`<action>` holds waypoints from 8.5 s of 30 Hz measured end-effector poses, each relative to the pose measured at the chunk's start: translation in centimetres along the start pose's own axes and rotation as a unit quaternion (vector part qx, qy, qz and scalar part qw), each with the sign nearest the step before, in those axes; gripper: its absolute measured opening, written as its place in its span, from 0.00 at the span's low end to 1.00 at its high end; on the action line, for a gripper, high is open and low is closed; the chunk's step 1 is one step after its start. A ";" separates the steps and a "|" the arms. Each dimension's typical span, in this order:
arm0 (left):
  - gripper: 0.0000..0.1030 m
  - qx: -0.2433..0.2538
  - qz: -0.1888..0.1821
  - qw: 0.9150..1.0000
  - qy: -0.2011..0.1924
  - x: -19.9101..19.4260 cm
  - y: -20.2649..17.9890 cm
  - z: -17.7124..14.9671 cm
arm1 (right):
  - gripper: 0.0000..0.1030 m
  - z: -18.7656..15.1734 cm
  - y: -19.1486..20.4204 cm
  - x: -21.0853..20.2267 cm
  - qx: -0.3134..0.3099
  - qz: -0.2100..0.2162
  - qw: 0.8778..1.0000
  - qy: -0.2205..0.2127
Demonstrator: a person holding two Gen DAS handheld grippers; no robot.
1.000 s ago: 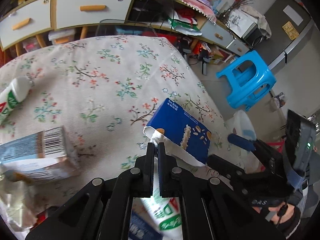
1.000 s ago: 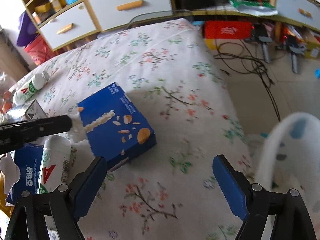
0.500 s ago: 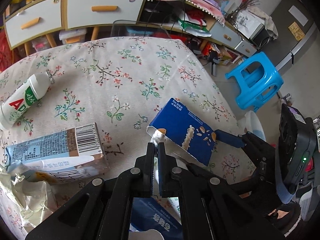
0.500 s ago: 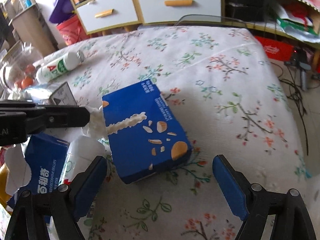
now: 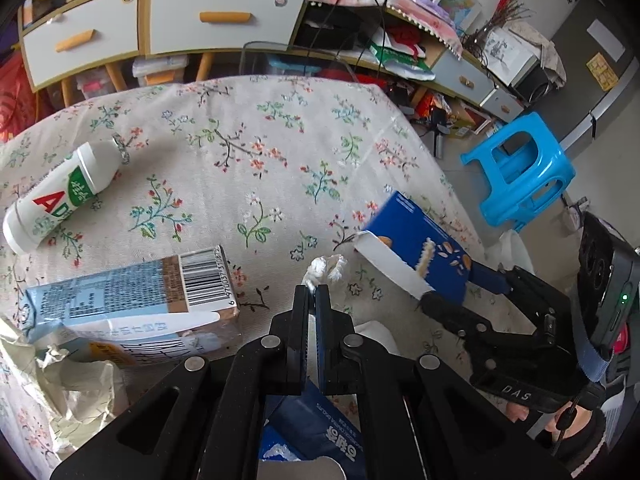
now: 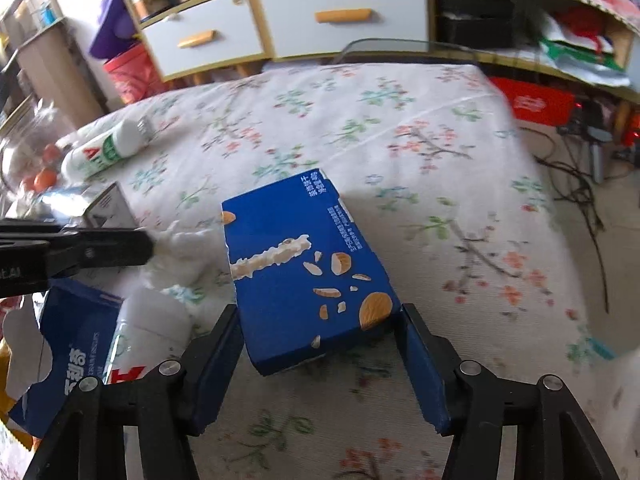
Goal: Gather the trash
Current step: 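Drop the blue box into the basin while the left gripper carries the tissue there, then open the left gripper to drop the tissue into the basin, then move the right gripper toward the white AD bottle while the left reaches crumpled paper, then grasp the white AD bottle with the right gripper while the left grasps crumpled paper, then carry the bottle to the basin and open the right gripper while the left carries the paper, then open the left gripper to drop the crumpled paper into the basin, then move both grippers back over the table toward the remaining trash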
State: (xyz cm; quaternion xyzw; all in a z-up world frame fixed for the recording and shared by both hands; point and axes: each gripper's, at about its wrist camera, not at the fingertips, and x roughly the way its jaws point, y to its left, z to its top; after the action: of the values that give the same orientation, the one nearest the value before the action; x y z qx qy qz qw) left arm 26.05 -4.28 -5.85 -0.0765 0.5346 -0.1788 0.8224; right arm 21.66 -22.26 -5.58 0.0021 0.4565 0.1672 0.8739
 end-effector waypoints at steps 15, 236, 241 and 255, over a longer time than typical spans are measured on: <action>0.02 0.064 -0.036 0.996 -0.041 -3.7 -6.8 -1.6 | 0.64 -2.3 -5.7 -9.6 0.029 -0.076 0.996 -0.039; 0.88 0.136 -0.006 0.990 0.024 -1.6 -19.2 -5.4 | 0.71 -10.0 -17.9 -21.0 0.258 -0.164 0.952 -0.015; 0.90 0.121 0.019 0.992 0.005 -4.7 -15.1 -5.8 | 0.74 -9.0 -15.8 -20.4 0.234 -0.160 0.959 -0.017; 0.97 0.002 0.097 0.995 -0.016 -8.9 -1.2 -7.4 | 0.83 -6.2 -8.9 -16.2 0.164 -0.148 0.975 0.005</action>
State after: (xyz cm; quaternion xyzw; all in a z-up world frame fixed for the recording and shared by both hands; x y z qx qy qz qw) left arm 15.82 -1.58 -1.02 -0.0257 0.5257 -0.0978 0.8446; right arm 10.72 -36.36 2.32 0.0765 0.4774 -0.0411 0.8744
